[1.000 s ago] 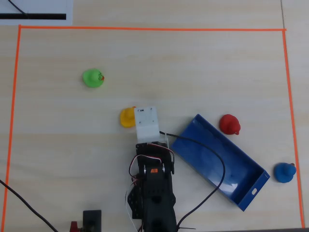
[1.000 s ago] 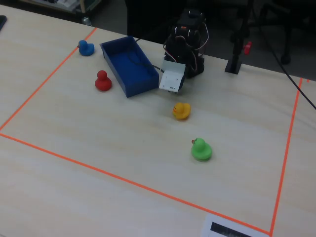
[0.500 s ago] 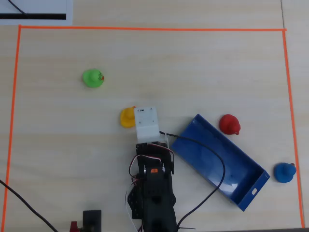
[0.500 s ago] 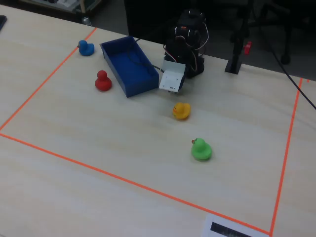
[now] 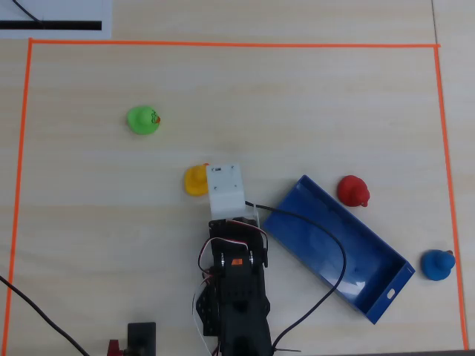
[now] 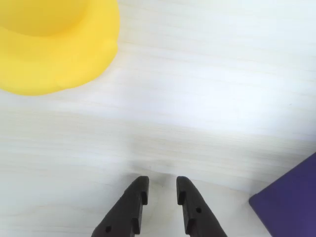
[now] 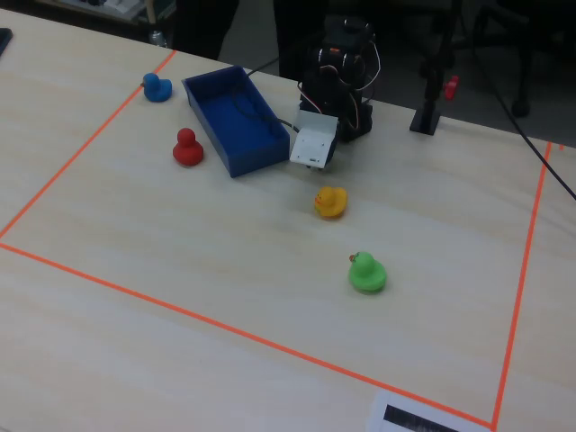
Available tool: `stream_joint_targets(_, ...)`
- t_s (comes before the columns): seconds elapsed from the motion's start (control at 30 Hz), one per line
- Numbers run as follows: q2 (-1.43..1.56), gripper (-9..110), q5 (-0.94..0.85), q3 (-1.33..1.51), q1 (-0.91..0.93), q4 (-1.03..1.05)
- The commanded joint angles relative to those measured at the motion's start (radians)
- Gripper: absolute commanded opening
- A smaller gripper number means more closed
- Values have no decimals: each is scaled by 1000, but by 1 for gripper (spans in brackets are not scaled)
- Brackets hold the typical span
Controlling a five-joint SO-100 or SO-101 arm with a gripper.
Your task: Grasp red duck and put it into box.
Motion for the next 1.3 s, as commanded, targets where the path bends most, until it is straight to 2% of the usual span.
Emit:
stream_joint_targets(0.0, 0, 5, 3, 5, -6, 5)
stream_joint_targets(0.93, 0, 5, 3, 5, -6, 5)
stream_joint_targets(1.07, 0, 0, 3, 5, -2, 5)
stream_joint_targets(1.27, 0, 0, -3, 5, -2, 3)
